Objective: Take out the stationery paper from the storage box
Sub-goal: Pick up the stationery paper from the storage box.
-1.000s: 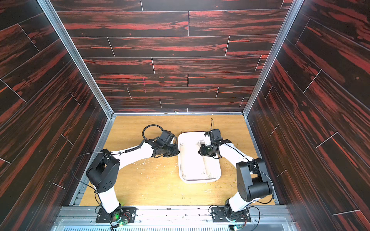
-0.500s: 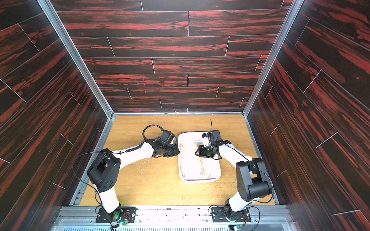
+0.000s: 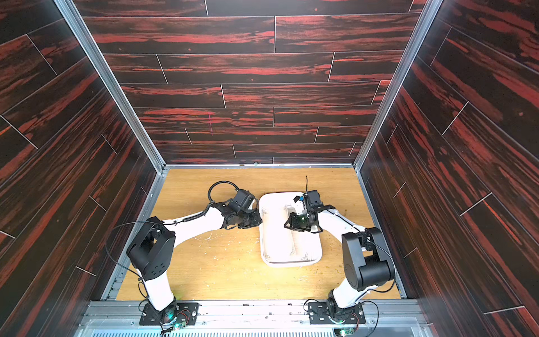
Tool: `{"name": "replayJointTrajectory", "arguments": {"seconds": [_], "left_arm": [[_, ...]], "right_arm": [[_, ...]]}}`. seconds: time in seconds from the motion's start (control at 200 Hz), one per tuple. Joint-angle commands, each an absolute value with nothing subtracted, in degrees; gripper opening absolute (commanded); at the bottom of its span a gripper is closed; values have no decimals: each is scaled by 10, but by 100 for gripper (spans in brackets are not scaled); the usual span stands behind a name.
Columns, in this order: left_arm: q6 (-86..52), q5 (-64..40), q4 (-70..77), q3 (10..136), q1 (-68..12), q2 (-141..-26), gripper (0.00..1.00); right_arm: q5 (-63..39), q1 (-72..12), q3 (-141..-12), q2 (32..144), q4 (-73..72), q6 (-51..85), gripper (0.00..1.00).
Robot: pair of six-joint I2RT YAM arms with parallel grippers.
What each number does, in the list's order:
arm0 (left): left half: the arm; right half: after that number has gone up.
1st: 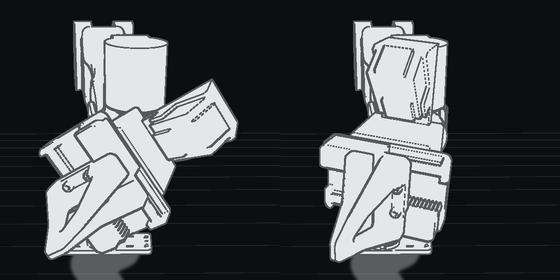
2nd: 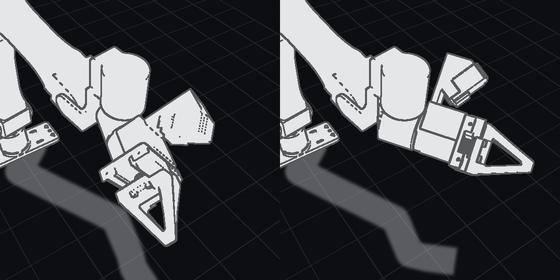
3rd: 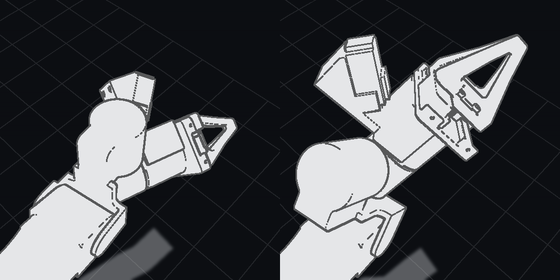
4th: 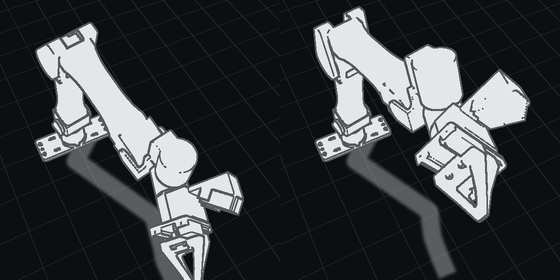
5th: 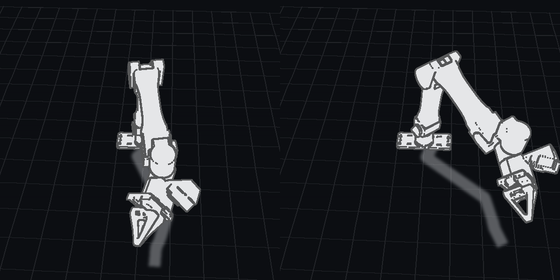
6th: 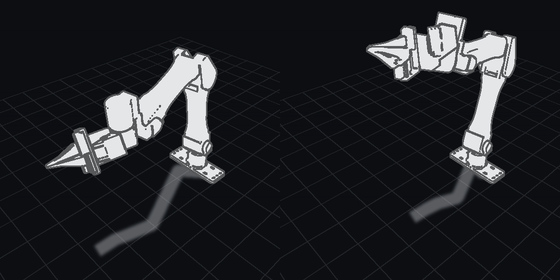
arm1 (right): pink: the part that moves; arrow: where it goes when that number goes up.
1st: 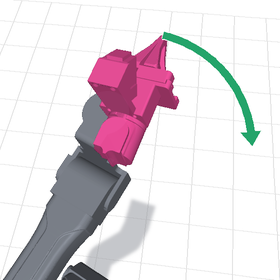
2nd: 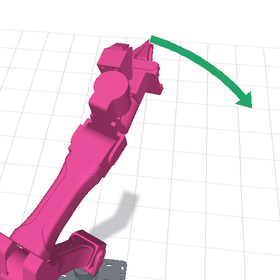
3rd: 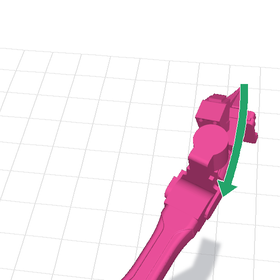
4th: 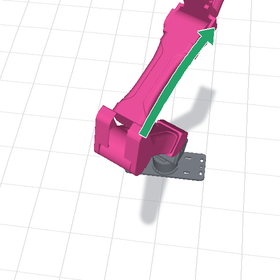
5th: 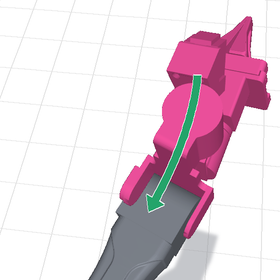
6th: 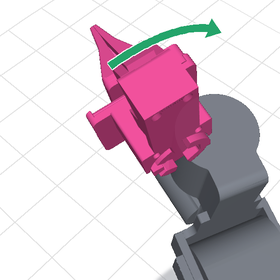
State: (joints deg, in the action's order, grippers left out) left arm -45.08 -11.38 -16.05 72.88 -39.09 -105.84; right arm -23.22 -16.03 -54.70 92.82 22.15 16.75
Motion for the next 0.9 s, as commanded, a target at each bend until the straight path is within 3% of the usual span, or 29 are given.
{"name": "replayJointTrajectory", "arguments": {"seconds": [0.0,0.105,0.23,0.591,0.807,0.897], "left_arm": [[-448,-108,-175,741,-394,-1056,22],[-443,-100,-179,749,-394,-1050,24],[-427,-81,-189,760,-394,-1031,30],[-326,32,-172,754,-394,-920,36],[-241,125,-103,677,-391,-796,40],[-201,161,-63,640,-391,-734,48]], "right_arm": [[-211,-164,-546,928,235,165,17],[-163,-164,-557,916,257,160,5],[-125,-164,-574,893,285,152,2],[-56,-167,-640,814,367,124,0],[25,-195,-726,791,447,94,0],[76,-218,-760,776,472,80,0]]}}
